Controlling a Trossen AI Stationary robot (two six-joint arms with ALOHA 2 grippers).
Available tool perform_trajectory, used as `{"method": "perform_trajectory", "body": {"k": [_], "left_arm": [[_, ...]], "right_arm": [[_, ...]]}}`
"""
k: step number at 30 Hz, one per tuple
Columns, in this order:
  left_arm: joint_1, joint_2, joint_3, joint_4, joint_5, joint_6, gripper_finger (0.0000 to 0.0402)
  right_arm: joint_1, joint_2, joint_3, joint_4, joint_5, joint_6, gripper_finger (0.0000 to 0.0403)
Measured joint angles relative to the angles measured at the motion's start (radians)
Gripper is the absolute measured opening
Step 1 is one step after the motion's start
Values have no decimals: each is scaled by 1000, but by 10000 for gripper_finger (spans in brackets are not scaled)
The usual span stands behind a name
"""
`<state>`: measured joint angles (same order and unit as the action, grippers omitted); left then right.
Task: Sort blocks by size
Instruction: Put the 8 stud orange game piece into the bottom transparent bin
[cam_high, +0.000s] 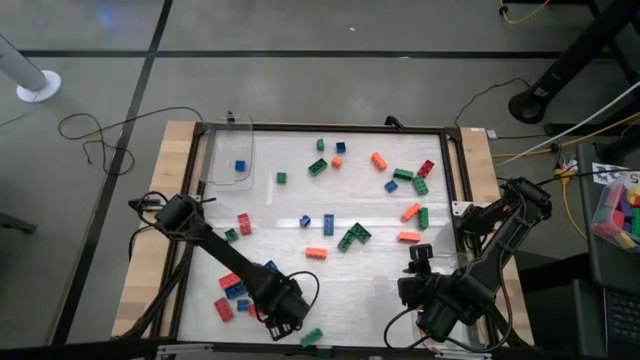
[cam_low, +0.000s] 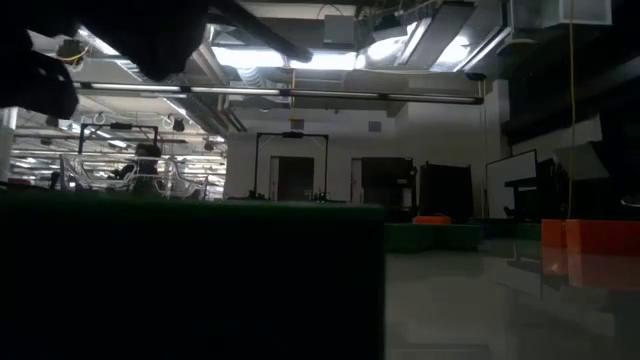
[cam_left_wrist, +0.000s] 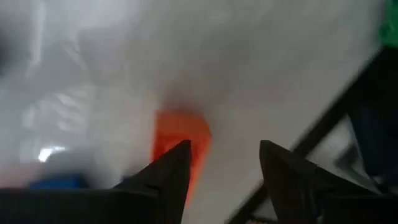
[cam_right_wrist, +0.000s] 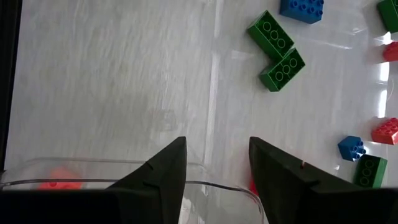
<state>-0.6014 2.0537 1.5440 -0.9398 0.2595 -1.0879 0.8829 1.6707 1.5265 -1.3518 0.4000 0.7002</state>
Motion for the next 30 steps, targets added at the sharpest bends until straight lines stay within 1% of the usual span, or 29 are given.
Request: {"method": "perform_trajectory", "body": {"k": [4,17,25,30], "left_arm": [[-1,0,0,0,13,0,188],[-3,0,0,1,10,26,187],[-7,0,0,10,28,147,189],[-8,0,0,9,29,146,196]], "right_arm": [[0,0,0,1,0,0,172],[0,0,0,8,0,0,172],[0,0,0,23,0,0,172],[0,0,0,22,0,0,172]]}}
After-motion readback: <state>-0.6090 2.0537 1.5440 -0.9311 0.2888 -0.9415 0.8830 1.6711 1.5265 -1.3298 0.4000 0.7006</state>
